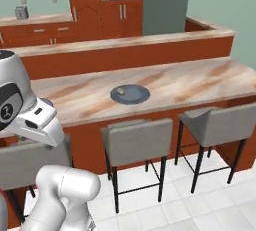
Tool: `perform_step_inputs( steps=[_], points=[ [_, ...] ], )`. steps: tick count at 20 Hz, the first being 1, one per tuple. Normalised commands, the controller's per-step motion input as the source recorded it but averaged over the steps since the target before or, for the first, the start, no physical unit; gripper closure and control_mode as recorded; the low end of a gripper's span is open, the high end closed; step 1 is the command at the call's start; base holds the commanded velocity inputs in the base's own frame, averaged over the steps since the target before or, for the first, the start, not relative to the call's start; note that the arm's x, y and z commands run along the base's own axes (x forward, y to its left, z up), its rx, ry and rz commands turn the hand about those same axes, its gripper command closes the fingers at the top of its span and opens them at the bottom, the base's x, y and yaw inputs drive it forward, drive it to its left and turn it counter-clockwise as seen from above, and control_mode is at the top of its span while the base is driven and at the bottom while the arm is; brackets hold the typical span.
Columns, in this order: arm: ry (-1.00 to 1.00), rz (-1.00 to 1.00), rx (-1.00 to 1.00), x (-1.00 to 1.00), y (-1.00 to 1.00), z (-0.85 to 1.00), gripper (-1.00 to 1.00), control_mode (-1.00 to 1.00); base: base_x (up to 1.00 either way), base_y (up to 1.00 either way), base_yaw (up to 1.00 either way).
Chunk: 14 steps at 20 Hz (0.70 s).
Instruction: Place two dumplings into each of the tupperware containers and then place the containers in the fridge.
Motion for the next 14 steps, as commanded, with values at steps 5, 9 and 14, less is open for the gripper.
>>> perform_step_inputs(
  steps=[5, 9, 14],
  points=[
    [0.0, 0.0, 0.0, 0.0, 0.0, 0.0, -1.0, 1.0, 0.55, -0.73, 0.66],
    [0.0, 0.0, 0.0, 0.0, 0.0, 0.0, -1.0, 1.0, 0.57, -0.86, 0.59],
    [0.0, 0.0, 0.0, 0.0, 0.0, 0.0, -1.0, 1.0, 0.7, -0.95, 0.42]
  ],
)
